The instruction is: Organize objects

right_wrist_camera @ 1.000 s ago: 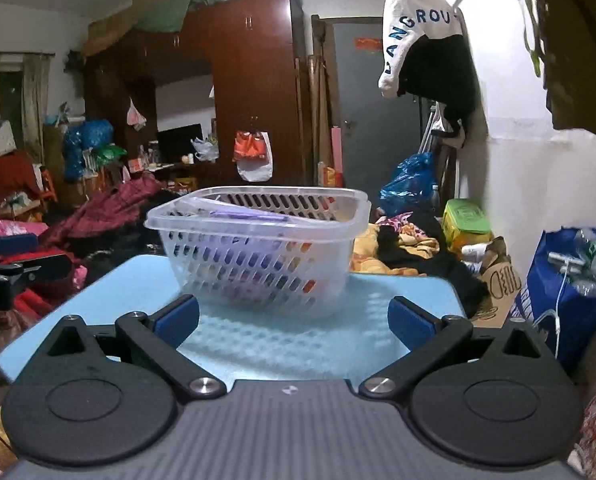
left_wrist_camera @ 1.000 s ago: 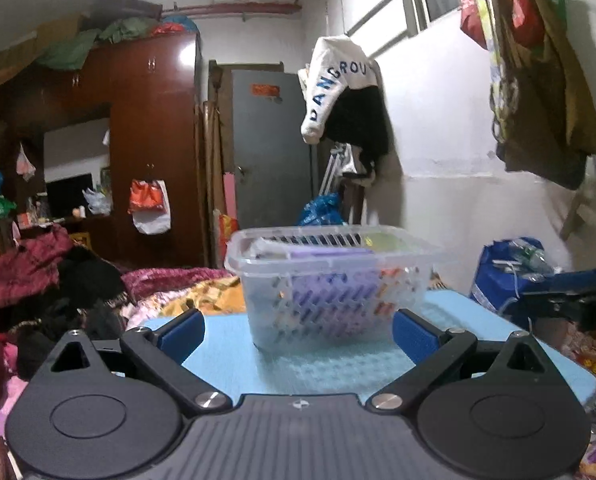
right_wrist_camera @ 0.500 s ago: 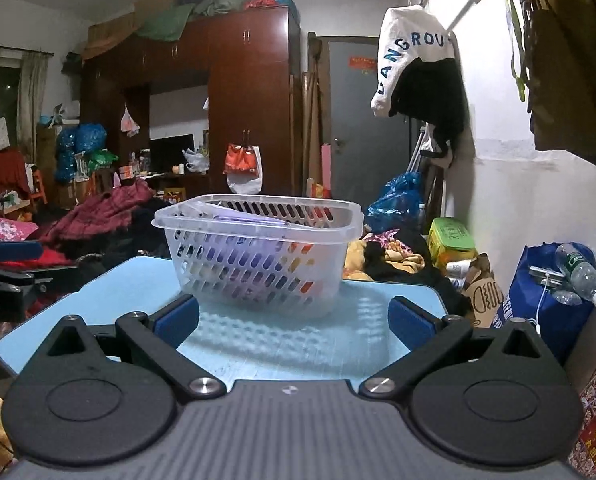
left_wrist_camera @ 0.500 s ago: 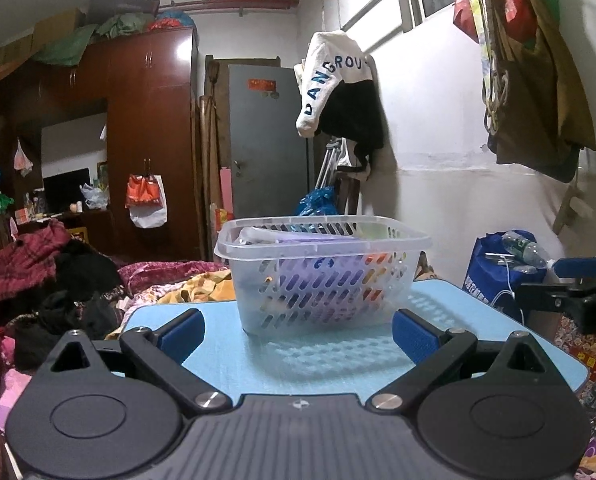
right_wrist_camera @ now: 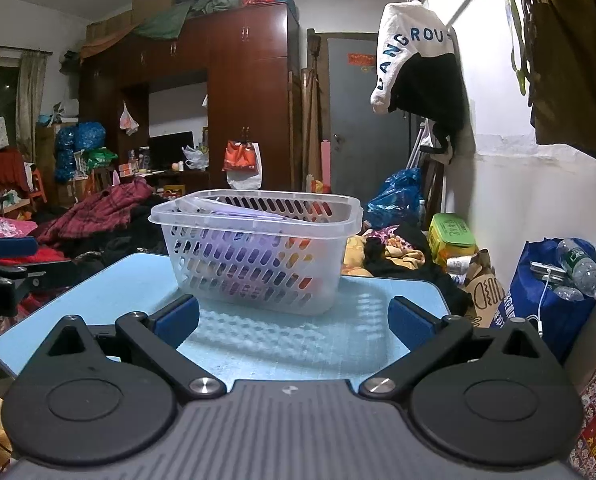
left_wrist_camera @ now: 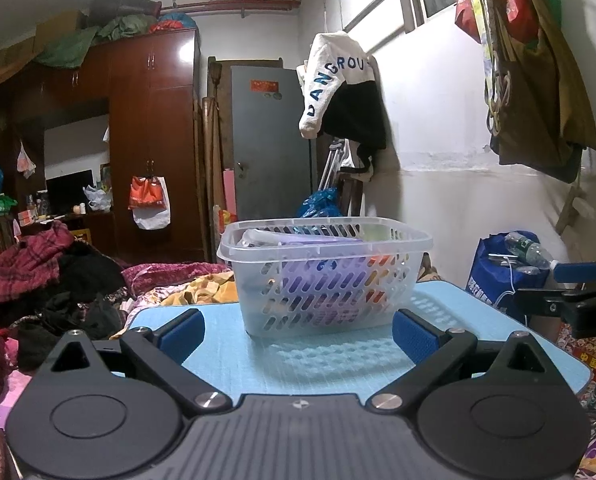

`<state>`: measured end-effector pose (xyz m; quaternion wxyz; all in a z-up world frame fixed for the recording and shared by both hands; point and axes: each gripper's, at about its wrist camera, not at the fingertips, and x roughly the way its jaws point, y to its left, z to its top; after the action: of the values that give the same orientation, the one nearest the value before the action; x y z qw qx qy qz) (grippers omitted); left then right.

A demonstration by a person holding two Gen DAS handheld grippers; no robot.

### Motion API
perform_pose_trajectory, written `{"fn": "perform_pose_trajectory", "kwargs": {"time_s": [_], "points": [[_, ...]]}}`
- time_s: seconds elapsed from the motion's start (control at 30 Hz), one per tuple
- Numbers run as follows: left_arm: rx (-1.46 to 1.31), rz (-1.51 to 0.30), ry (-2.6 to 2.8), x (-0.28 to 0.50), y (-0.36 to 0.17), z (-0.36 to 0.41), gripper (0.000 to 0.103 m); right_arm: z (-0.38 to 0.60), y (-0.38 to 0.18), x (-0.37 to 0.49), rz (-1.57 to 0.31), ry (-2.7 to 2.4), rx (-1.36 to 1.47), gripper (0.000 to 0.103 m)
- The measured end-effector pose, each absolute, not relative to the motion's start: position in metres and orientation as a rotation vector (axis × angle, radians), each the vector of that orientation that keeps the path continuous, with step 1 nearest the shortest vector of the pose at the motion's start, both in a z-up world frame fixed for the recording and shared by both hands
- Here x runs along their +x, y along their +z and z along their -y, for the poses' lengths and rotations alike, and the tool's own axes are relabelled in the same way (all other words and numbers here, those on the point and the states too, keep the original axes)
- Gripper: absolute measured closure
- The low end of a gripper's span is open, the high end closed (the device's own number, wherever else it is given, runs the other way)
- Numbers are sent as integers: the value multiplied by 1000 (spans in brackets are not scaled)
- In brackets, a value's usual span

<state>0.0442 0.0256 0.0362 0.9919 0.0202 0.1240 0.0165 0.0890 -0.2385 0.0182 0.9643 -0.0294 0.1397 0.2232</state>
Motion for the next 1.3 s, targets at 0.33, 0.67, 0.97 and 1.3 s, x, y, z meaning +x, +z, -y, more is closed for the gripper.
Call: {"fn": "perform_pose_trajectory", "kwargs": {"time_s": [0.33,0.67,0.97,1.3], "points": [[41,-250,36,45,37,-26,2,244,20,91,-290,448,-36,0],[48,-241,32,43,38,-24,2,243,22,90,-288,446,-45,0],[52,-242,26,42,37,-20,2,245,23,91,-287,442,-39,0],[60,-235,21,41,37,-16,2,245,23,91,-287,441,-39,0]]}}
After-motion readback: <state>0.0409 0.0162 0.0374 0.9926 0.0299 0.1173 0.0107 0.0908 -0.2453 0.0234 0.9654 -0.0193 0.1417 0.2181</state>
